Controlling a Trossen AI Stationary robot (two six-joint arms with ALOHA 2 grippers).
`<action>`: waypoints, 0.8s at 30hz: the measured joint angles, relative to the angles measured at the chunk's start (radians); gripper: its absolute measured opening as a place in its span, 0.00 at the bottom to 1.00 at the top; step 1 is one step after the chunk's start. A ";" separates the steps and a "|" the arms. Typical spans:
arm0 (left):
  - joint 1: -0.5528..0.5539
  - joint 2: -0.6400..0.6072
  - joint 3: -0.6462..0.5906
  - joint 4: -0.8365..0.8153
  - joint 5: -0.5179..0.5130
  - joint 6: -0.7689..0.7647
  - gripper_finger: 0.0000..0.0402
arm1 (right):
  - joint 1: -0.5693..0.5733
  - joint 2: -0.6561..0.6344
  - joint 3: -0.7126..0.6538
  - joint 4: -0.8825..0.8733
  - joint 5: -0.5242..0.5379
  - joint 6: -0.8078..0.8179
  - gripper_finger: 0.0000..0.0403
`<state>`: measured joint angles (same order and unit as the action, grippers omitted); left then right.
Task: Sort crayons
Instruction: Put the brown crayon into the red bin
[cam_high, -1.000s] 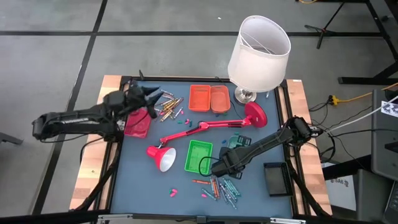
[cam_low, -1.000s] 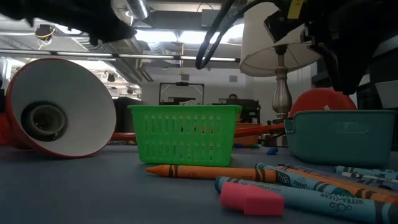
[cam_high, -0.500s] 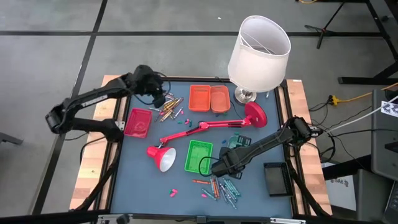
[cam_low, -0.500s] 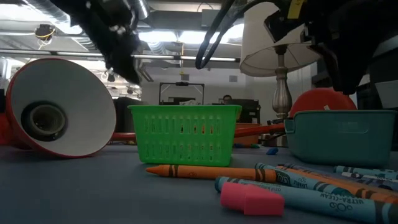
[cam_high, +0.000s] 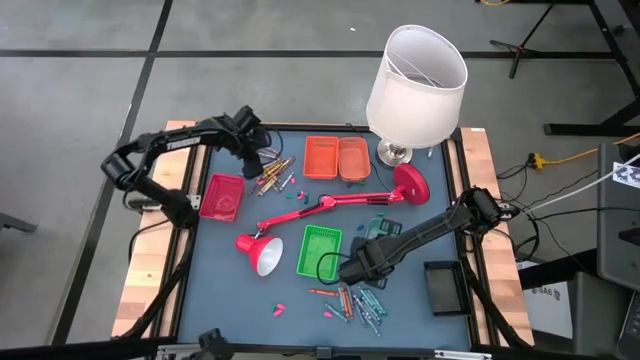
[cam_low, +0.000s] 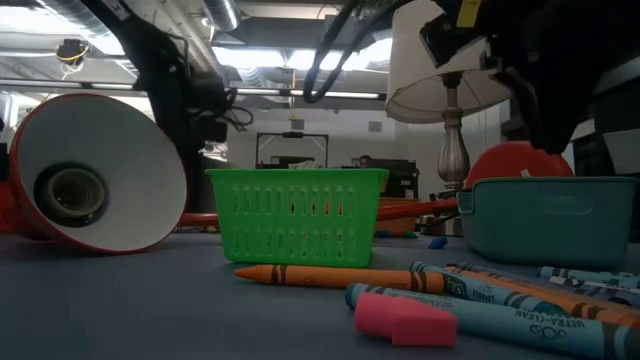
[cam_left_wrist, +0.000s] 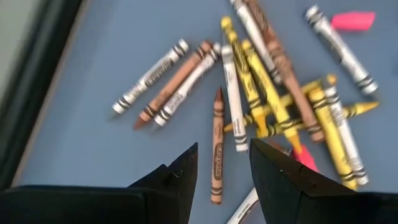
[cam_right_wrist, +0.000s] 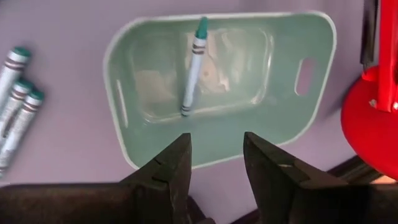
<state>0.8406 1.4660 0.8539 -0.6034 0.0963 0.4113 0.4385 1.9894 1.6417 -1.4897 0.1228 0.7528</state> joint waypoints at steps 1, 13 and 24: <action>0.000 0.013 0.000 -0.004 -0.002 0.012 0.32 | 0.000 0.000 0.000 0.009 0.000 0.000 0.36; 0.000 0.114 0.000 -0.016 -0.115 0.044 0.32 | 0.000 0.000 0.000 0.028 0.000 0.000 0.36; 0.000 0.127 -0.024 0.002 -0.105 0.044 0.32 | 0.000 0.000 0.000 0.030 0.000 0.000 0.36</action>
<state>0.8402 1.5925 0.8297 -0.6013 -0.0084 0.4557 0.4385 1.9892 1.6417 -1.4601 0.1230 0.7528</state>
